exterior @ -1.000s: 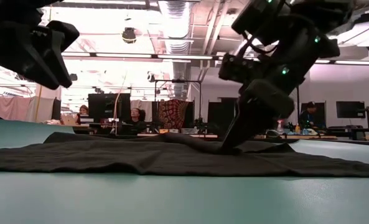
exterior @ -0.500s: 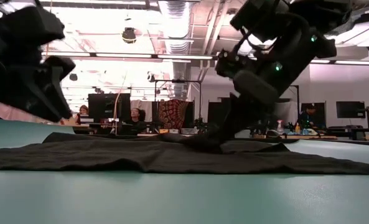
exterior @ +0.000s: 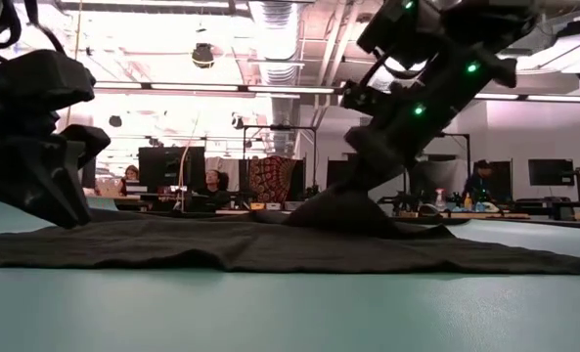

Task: Roll towel
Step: Fold the brown towel

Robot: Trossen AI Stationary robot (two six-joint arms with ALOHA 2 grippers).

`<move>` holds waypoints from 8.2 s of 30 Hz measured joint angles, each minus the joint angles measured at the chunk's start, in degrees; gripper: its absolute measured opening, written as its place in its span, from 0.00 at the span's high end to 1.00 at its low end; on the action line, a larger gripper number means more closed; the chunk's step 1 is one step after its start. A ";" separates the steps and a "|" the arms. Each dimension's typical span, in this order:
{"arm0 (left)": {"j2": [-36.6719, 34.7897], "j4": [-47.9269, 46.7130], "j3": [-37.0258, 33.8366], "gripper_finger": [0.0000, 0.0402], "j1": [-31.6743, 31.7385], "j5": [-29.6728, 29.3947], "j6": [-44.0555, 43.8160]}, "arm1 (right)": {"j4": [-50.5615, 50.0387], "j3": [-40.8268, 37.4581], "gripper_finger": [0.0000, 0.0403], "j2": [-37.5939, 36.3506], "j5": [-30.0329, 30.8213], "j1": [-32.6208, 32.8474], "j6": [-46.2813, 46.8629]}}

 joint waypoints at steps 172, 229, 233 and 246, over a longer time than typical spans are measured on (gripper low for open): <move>15.66 -92.95 45.67 1.00 -15.29 -42.55 -32.26 | -57.87 15.71 0.99 -9.45 24.37 28.49 19.21; 12.83 24.61 19.89 0.68 50.69 27.05 41.18 | -49.21 12.04 0.99 -17.88 4.67 29.11 19.50; 16.98 28.20 22.28 0.67 51.95 29.15 45.79 | -48.94 12.07 0.99 -12.30 4.50 33.20 23.37; 32.86 -1.20 47.05 0.67 55.30 31.18 80.41 | -47.92 12.13 0.99 -2.49 -1.87 34.60 26.61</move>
